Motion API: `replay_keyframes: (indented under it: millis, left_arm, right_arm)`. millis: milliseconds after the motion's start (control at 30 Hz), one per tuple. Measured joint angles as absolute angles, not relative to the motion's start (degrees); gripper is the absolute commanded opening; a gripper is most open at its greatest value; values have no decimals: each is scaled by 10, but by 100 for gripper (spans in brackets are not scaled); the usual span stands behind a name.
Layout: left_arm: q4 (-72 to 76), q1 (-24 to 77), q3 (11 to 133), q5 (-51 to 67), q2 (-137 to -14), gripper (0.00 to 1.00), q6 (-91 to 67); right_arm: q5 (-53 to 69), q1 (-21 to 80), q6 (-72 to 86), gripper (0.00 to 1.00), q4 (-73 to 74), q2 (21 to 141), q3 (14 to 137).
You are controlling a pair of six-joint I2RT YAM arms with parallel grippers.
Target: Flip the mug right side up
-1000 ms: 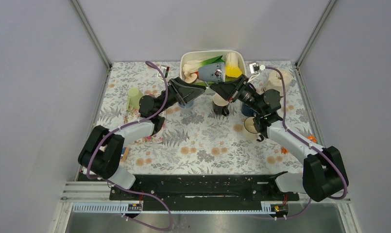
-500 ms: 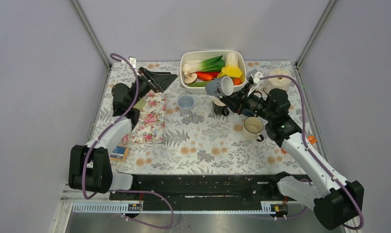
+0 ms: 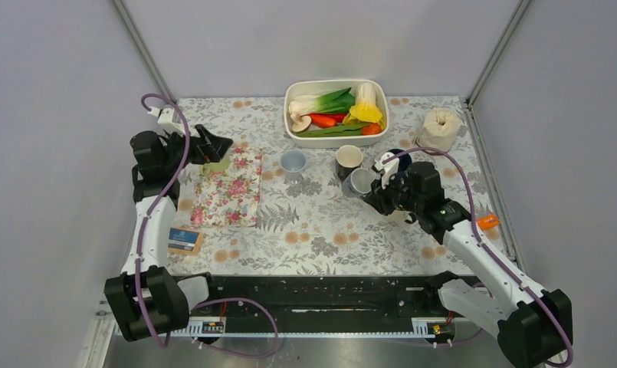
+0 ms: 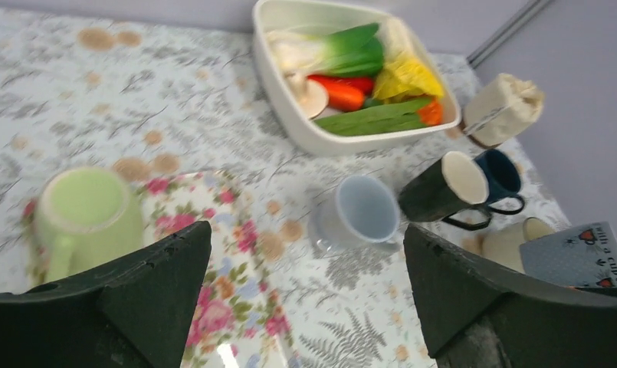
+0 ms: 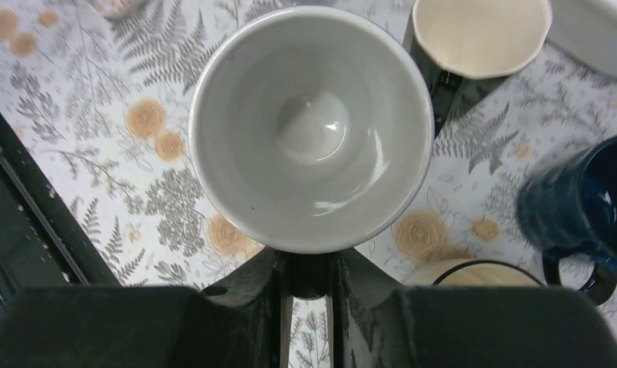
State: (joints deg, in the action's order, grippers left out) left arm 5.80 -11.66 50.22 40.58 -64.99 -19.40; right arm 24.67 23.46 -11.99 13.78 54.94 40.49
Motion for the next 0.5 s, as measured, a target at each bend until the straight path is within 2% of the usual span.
replay_keyframes:
  millis: [167,500]
  left_arm:
    - [-48,-176,501,407,-650,99,-110]
    - [-129,-182,490,372,-638,99,-18]
  right_arm:
    - [225,239,-147,0,151,575,382]
    - [165,278,-170,0,149,674,378]
